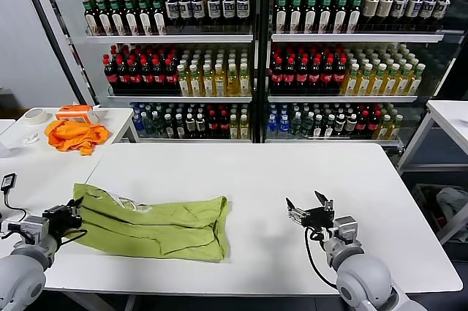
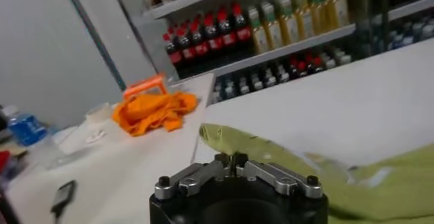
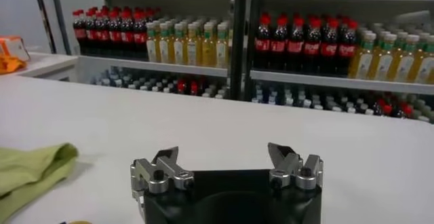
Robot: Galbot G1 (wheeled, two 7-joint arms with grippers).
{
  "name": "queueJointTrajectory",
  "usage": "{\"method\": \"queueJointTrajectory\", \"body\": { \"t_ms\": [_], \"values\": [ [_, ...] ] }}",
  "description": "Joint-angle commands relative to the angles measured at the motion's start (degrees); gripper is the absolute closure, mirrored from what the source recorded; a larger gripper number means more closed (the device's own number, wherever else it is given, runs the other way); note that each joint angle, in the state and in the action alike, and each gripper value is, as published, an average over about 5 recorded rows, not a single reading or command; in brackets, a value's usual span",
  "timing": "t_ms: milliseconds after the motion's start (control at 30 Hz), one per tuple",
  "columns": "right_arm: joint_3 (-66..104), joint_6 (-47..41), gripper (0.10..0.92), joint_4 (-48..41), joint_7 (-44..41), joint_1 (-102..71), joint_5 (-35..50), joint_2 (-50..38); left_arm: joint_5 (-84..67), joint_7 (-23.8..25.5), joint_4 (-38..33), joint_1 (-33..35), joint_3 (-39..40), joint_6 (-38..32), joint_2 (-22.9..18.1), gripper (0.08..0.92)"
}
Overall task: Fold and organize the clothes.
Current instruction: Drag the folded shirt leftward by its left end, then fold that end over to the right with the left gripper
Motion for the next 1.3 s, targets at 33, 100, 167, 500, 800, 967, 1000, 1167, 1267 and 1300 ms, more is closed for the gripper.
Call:
{"method": "queueJointTrajectory", "body": {
  "t_ms": [33, 100, 167, 500, 800, 967, 1000, 1167, 1267, 1300],
  "values": [
    [1.7, 0.3, 0.203, 0.2, -0.2, -1.6, -0.1, -0.3, -19.9, 0.1, -12.8, -0.3, 2.7, 3.0, -2.1, 0.907],
    [2.2, 0.4, 0.203, 0.3, -0.3, -2.2, -0.2, -0.2, -21.4, -0.5, -13.2, -1.8, 4.7, 3.3, -2.5, 0.907],
    [2.7, 0.4, 0.203, 0.3, -0.3, -2.7, -0.3, -0.2, -22.4, -1.0, -12.8, -3.6, 6.8, 3.7, -2.7, 0.907],
    [4.4, 0.4, 0.203, 0.6, -0.3, -4.4, -1.2, 0.8, -21.6, -0.8, -10.6, -8.8, 13.3, 3.6, -4.2, 0.907],
    [5.1, 0.0, 0.203, 1.7, 0.0, -5.2, -1.6, 0.8, -18.9, -0.5, -8.6, -15.2, 20.3, 3.5, -7.1, 0.907],
    [4.6, -0.1, 0.203, 1.5, 0.2, -4.9, -1.8, 0.8, -17.3, -0.6, -7.6, -17.3, 23.7, 3.4, -8.4, 0.907],
    [4.5, -0.1, 0.203, 1.4, 0.2, -4.9, -1.9, 0.8, -17.3, -0.6, -7.6, -17.5, 24.0, 3.4, -8.4, 0.907],
    [4.2, -0.2, 0.203, 1.2, 0.3, -5.0, -2.1, 0.6, -17.8, -0.2, -7.4, -18.9, 25.5, 3.5, -8.6, 0.907],
    [4.2, -0.2, 0.203, 1.3, 0.4, -5.0, -2.0, -0.1, -17.9, -0.1, -7.1, -19.6, 26.9, 3.6, -9.6, 0.907],
    [4.2, -0.3, 0.203, 1.2, 0.4, -4.9, -2.0, -0.3, -17.8, -0.1, -6.9, -19.8, 27.4, 3.6, -10.0, 0.907]
  ]
}}
